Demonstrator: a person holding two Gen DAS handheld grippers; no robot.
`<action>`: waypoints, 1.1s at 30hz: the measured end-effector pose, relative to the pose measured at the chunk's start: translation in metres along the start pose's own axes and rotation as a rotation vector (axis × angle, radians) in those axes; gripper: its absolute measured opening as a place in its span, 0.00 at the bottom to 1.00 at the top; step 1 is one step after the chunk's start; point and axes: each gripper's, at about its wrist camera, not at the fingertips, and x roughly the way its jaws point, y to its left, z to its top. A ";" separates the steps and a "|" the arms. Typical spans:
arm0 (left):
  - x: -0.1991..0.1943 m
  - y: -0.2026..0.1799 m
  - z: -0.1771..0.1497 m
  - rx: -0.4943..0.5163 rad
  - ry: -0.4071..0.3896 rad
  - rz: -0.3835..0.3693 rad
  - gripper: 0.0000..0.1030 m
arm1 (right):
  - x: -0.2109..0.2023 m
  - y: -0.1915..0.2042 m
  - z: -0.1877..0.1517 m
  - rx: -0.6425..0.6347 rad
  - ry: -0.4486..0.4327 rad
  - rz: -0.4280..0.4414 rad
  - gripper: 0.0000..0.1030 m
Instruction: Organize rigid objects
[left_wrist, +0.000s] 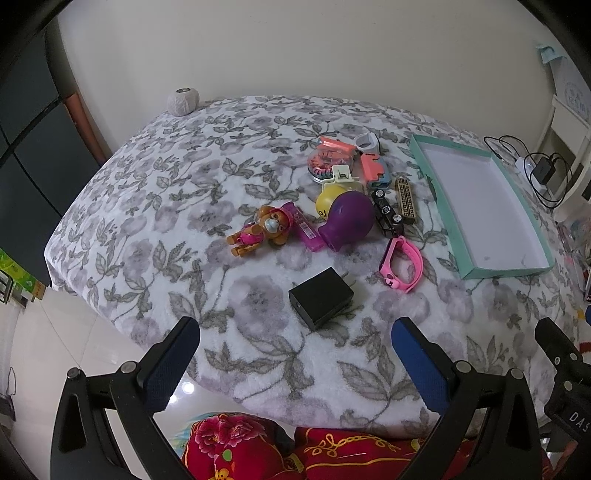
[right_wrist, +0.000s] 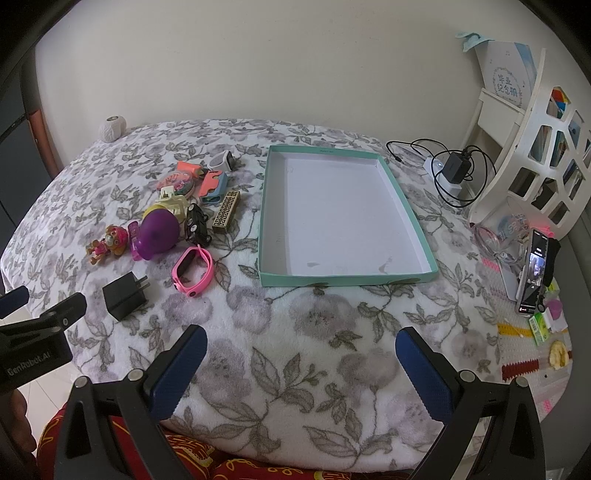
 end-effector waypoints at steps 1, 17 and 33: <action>0.000 0.000 0.000 -0.001 0.000 -0.001 1.00 | 0.000 0.000 0.000 0.000 0.000 0.000 1.00; 0.001 -0.001 -0.001 0.003 0.008 -0.008 1.00 | -0.001 0.000 0.000 -0.003 -0.005 -0.003 1.00; 0.004 0.055 0.062 -0.127 -0.033 -0.125 1.00 | -0.004 0.018 0.063 -0.029 -0.003 0.128 1.00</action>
